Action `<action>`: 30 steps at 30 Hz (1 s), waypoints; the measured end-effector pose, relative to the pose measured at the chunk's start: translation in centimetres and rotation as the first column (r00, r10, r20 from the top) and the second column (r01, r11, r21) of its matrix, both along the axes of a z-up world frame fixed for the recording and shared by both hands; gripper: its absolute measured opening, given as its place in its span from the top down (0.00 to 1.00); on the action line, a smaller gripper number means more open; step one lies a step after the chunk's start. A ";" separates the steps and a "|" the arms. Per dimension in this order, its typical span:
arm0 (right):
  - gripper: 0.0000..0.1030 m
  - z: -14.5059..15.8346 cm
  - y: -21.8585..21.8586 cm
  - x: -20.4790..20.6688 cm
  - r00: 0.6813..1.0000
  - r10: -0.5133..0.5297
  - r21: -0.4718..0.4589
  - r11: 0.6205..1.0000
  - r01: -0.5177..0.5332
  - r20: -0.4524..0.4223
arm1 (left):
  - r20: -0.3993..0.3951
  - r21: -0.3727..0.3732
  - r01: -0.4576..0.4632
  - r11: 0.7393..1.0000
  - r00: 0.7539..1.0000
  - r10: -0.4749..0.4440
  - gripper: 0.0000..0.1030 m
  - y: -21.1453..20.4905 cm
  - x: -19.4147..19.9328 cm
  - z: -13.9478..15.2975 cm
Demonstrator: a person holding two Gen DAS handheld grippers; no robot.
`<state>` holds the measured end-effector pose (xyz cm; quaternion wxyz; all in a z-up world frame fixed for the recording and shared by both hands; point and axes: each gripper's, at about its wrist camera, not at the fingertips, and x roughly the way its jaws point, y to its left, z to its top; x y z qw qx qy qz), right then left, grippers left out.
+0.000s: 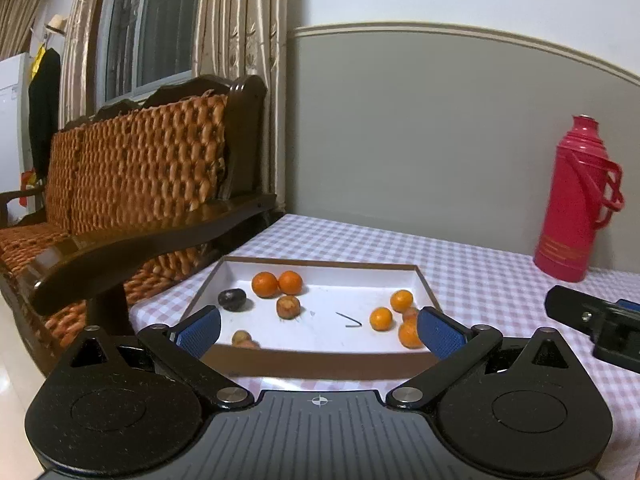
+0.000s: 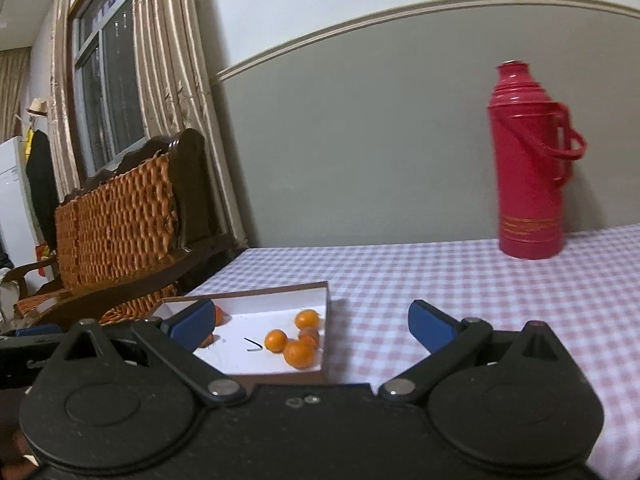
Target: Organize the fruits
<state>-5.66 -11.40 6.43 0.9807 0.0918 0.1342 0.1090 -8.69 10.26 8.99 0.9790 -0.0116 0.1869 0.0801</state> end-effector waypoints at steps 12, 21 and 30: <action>0.06 0.5 1.0 -2.5 1.000 -0.007 -0.066 0.998 0.008 0.016 | 0.009 -0.003 0.009 1.000 1.000 -0.009 0.00 0.2 -2.1 1.3; 0.06 -0.2 1.3 -2.3 1.000 0.000 -0.054 0.999 0.000 0.000 | -0.004 -0.004 0.001 1.000 1.000 -0.001 0.00 0.7 -1.5 0.7; 0.06 -0.2 1.7 -2.0 1.000 -0.004 -0.070 0.998 0.004 -0.006 | -0.021 0.000 -0.011 1.000 1.000 0.011 0.00 0.9 -1.1 0.1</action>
